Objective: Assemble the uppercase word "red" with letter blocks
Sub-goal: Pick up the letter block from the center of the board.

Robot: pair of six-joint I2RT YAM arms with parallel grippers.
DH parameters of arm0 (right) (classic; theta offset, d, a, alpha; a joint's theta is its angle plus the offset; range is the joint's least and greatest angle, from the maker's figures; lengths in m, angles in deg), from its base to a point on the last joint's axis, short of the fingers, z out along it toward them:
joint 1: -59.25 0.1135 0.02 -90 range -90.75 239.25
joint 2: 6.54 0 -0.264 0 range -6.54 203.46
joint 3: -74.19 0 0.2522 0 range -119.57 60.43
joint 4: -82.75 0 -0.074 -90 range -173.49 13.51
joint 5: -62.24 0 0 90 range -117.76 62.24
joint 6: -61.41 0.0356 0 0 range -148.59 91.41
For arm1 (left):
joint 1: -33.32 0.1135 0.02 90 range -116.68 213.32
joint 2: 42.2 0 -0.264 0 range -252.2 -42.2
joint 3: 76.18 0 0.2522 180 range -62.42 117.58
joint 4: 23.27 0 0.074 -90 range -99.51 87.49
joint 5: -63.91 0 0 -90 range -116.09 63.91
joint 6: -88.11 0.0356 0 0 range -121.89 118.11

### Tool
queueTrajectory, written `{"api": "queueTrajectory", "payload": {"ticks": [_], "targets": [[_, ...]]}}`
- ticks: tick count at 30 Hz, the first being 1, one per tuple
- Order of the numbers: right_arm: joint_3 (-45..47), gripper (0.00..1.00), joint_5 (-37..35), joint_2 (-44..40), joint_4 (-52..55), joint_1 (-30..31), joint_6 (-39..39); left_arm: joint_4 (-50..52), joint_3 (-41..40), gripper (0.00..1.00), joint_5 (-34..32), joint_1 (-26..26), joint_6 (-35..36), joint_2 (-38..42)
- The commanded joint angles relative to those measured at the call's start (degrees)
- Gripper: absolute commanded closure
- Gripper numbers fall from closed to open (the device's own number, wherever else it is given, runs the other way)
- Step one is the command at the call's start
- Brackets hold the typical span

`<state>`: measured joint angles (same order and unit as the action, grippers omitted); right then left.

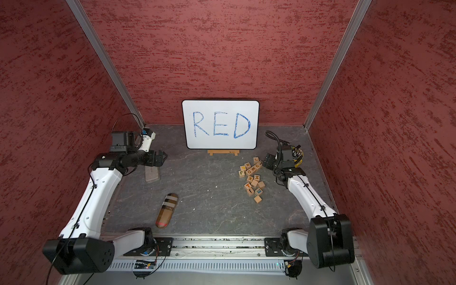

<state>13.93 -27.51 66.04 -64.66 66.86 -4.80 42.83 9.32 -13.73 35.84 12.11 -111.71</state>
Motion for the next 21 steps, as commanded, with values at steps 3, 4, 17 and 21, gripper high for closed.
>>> {"api": "queueTrajectory", "payload": {"ticks": [3,4,17,21], "targets": [[-0.41,0.15,-1.99,0.75,3.93,1.45,0.31,0.91,3.23,0.0,-0.02,-0.74,1.01,-2.98],[-0.91,0.15,-1.92,1.29,3.95,1.57,0.27,0.83,3.56,0.01,-0.1,-0.77,0.73,-3.61],[-9.81,0.2,-1.23,8.53,8.18,4.26,-2.77,-4.66,-0.46,0.01,-8.85,-0.85,-7.32,-3.52],[-12.47,0.24,0.39,10.37,10.22,5.44,-3.78,-4.7,-1.16,0.01,-12.02,-1.28,-7.87,-2.74]]}}
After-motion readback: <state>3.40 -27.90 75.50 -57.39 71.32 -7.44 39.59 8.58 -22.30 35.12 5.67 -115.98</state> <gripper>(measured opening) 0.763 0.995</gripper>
